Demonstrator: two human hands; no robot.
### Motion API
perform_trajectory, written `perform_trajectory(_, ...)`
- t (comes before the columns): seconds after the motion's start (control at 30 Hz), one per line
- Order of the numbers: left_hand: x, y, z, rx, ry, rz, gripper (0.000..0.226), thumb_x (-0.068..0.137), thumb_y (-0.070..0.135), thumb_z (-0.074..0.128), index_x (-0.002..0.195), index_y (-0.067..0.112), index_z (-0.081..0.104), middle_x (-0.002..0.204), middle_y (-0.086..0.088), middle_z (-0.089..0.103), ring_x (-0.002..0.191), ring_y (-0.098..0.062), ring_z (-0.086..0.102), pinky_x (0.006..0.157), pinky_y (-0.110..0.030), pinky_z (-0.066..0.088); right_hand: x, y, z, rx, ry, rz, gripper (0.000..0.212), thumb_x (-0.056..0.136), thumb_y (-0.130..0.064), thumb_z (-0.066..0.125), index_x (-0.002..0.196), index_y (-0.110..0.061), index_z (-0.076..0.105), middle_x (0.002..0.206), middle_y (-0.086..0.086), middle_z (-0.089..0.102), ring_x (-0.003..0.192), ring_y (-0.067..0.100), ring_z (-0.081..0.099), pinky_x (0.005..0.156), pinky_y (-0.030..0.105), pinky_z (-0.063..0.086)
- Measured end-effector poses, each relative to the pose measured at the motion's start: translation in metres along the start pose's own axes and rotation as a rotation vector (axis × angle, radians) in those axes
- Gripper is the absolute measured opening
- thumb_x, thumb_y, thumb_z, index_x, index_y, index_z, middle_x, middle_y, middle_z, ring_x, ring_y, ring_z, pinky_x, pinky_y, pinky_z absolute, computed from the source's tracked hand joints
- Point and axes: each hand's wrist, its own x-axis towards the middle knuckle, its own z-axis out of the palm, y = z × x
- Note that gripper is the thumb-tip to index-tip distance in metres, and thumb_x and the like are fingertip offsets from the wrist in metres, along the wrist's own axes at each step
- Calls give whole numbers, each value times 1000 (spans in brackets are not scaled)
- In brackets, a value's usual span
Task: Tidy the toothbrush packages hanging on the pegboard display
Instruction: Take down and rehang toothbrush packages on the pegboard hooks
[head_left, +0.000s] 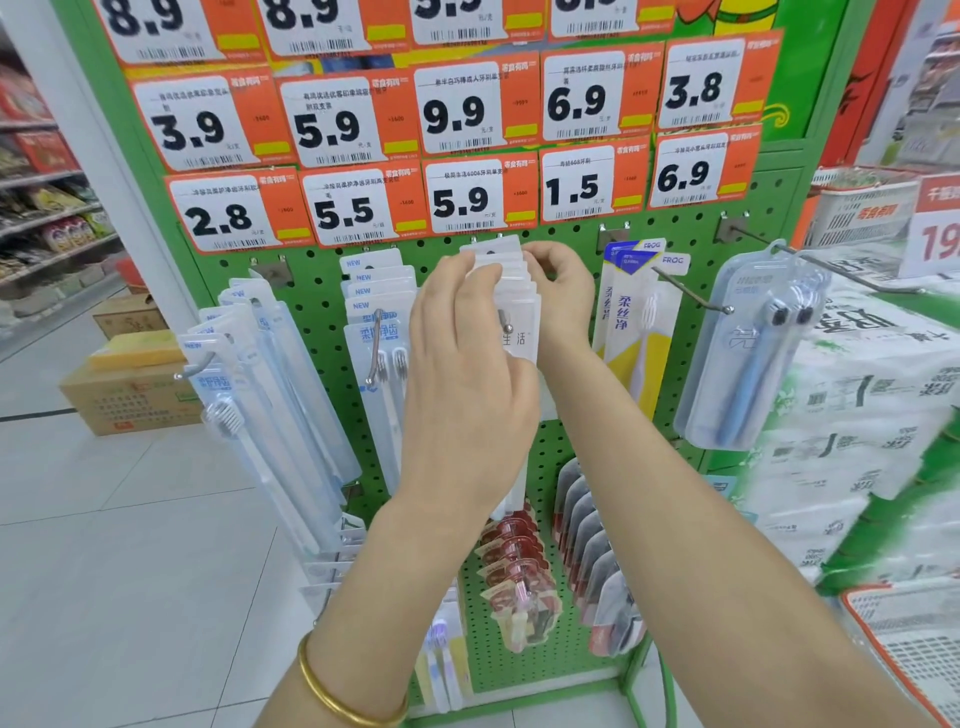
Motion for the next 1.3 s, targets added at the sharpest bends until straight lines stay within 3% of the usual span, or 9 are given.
perform_trajectory(0.1, -1, -1, -2, -17, 14, 22, 54, 79, -2, 44, 133, 3, 43, 147, -10, 34, 138, -17, 22, 111, -12, 10, -1, 2, 0, 37, 0, 42, 16, 87, -5, 58, 79, -18, 62, 84, 3, 65, 77, 16, 59, 74, 34, 51)
perform_trajectory(0.27, -3, -4, -3, -26, 14, 74, 53, 78, -4, 48, 130, 2, 45, 145, -12, 37, 139, -21, 25, 114, -20, 14, 2, 3, 2, 150, 5, 123, 14, 90, -6, 58, 81, -16, 62, 86, 6, 65, 78, 18, 59, 73, 34, 50)
perform_trajectory(0.4, -5, -5, -2, -29, 14, 99, 54, 77, -3, 47, 131, 3, 45, 145, -12, 37, 140, -20, 24, 115, -23, 15, 3, 6, -3, 123, 48, 133, 7, 93, -7, 56, 94, -10, 61, 99, 12, 66, 90, 21, 60, 89, 42, 50)
perform_trajectory(0.63, -10, 0, 2, -30, 50, 168, 53, 72, -9, 49, 124, -2, 50, 143, -18, 40, 140, -27, 27, 116, -39, 23, -14, 5, -11, -43, 136, -61, 11, 94, -4, 51, 89, -13, 56, 79, -10, 57, 76, 5, 54, 70, 12, 43)
perform_trajectory(0.77, -18, 1, 2, -18, 79, 245, 51, 70, -12, 48, 119, -4, 53, 141, -20, 43, 139, -32, 30, 113, -52, 26, -33, 12, -16, -136, 214, -134, 14, 94, -8, 50, 88, -19, 55, 85, -6, 60, 85, 14, 58, 79, 27, 46)
perform_trajectory(0.87, -27, 3, 2, -25, 97, 302, 48, 70, -13, 46, 116, -5, 57, 138, -22, 47, 137, -33, 34, 117, -48, 21, -48, 14, -23, -147, 288, -142, 15, 95, -10, 49, 88, -22, 55, 83, -5, 61, 80, 13, 56, 74, 25, 45)
perform_trajectory(1.13, -64, 14, 13, -183, 68, 410, 40, 77, -13, 41, 110, -8, 61, 125, -23, 56, 128, -32, 44, 108, -48, 37, -101, 1, -72, -162, 413, -130, 14, 93, -8, 53, 89, -20, 59, 79, -18, 59, 73, -9, 54, 74, 15, 44)
perform_trajectory(1.2, -75, 19, 21, -239, 38, 379, 41, 75, -14, 43, 112, -6, 60, 124, -22, 57, 125, -30, 46, 110, -40, 35, -113, 0, -90, -152, 422, -99, 13, 92, -8, 55, 89, -19, 62, 80, -15, 62, 75, -3, 58, 73, 16, 46)
perform_trajectory(1.3, -97, 27, 34, -349, -69, 167, 39, 81, -4, 46, 118, -1, 56, 126, -13, 53, 124, -20, 43, 111, -26, 29, -131, -4, -123, -143, 384, -45, 18, 91, -8, 57, 83, -23, 62, 79, -11, 63, 72, -1, 58, 70, 14, 45)
